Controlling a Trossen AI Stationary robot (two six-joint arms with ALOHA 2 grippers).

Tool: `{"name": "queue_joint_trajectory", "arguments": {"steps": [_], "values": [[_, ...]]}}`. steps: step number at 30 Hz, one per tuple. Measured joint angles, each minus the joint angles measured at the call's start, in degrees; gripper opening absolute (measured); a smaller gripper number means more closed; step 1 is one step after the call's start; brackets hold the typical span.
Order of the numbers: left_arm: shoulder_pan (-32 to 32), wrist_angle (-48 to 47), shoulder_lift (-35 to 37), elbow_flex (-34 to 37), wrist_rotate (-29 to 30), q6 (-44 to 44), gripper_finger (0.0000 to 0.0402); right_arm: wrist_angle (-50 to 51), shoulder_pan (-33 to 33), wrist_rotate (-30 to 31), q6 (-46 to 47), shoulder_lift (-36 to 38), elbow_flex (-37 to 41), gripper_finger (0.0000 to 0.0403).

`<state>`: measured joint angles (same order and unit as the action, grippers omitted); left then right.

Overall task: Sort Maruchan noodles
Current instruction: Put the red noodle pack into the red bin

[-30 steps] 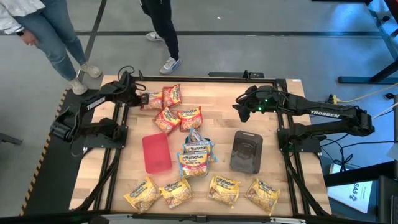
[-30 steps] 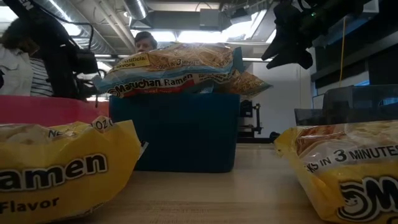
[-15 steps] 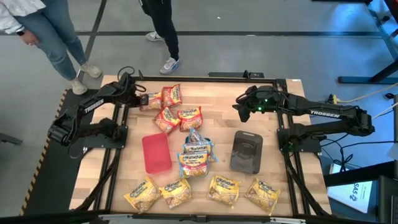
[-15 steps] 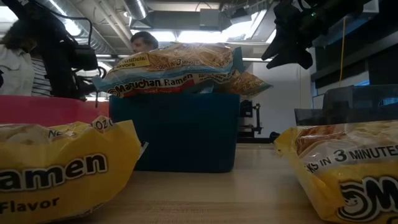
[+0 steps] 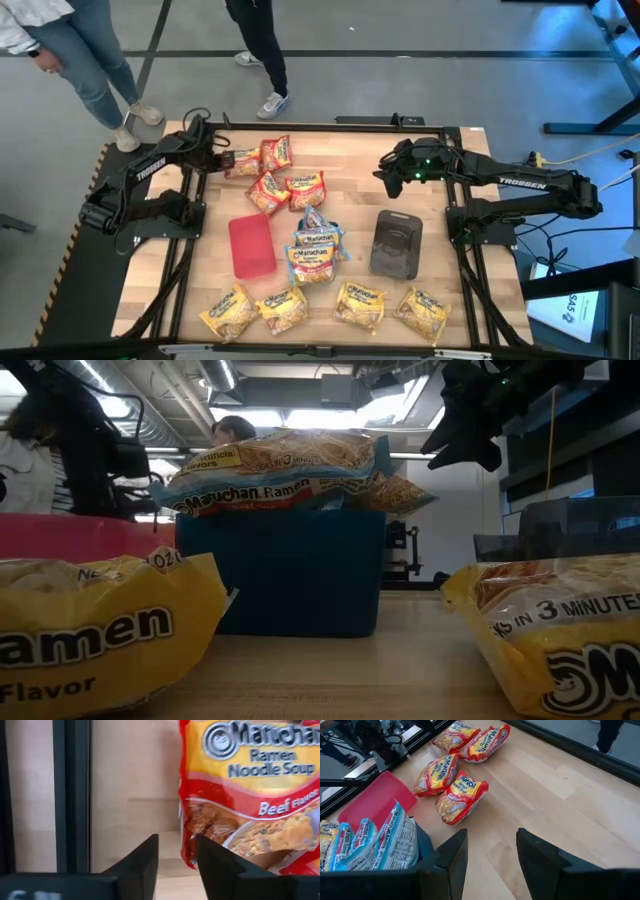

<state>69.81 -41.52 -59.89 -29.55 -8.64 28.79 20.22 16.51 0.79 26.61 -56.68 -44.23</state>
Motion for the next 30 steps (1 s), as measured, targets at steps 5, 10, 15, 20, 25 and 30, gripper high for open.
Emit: {"name": "queue_joint_trajectory", "arguments": {"steps": [5,10,15,20,25,30], "values": [[0.03,2.98,-0.04,1.29,-3.99,1.44,0.0166,0.02,0.0,-0.37,0.01,-0.01,0.0,0.0165],[0.01,8.82,-0.04,4.14,-7.42,5.25,0.0176,0.05,0.0,-0.46,0.0,-0.01,0.0,0.0165],[0.01,9.38,-0.04,5.61,-7.18,5.58,0.0176,0.08,0.0,-1.86,0.02,-0.01,0.0,0.0165],[0.03,10.88,0.01,6.85,-7.38,5.7,0.0177,0.08,0.0,-1.9,0.02,-0.03,0.0,0.0165],[-0.88,14.88,-0.06,7.36,-7.19,7.17,0.0177,0.06,0.0,-1.96,0.04,-0.03,0.0,0.0165],[-2.48,16.06,-0.62,7.36,-6.52,8.09,0.0177,0.05,0.0,-3.34,0.08,-0.03,0.0,0.0165]]}}
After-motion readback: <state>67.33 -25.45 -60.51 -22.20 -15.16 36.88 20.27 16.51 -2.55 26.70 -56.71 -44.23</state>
